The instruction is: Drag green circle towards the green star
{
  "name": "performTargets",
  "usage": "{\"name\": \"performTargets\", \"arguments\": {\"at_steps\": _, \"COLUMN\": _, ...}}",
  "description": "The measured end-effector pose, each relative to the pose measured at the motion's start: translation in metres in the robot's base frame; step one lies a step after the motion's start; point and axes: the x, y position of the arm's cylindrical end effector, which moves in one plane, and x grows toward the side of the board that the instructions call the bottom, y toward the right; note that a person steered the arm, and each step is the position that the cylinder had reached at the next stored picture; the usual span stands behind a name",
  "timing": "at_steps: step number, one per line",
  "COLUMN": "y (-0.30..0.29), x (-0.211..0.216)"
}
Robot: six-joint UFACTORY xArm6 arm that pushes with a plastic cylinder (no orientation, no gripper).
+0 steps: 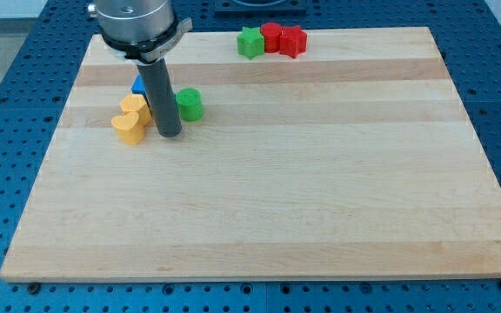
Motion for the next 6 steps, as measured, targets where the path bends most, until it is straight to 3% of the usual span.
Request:
{"name": "performTargets", "arguments": {"at_steps": 4, "y": 0.079, "x": -0.048}}
{"name": "performTargets", "arguments": {"at_steps": 6, "y": 0.047, "x": -0.050}}
